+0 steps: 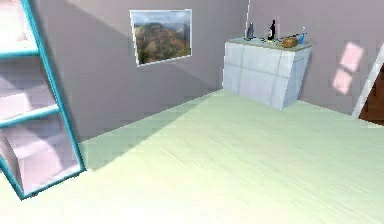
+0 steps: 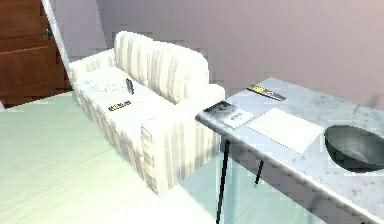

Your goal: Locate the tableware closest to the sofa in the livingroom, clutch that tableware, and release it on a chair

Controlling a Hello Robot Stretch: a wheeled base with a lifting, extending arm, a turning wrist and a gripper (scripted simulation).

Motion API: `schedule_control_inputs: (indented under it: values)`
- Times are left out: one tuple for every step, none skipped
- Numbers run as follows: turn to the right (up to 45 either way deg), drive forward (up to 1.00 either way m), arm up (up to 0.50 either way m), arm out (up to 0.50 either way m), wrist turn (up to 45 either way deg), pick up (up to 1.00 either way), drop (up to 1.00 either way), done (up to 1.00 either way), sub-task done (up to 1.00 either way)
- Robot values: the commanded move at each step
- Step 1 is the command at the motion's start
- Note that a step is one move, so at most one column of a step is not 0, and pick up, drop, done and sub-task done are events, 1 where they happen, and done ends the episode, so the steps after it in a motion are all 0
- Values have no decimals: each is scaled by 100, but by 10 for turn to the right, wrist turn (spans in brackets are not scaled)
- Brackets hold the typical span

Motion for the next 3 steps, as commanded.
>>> schedule_control_inputs:
  values:
    - [240, 0, 0, 0, 0, 0, 0, 0, 0]
    - [0, 0, 50, 0, 0, 0, 0, 0, 0]
    - [0, 0, 38, 0, 0, 0, 0, 0, 0]
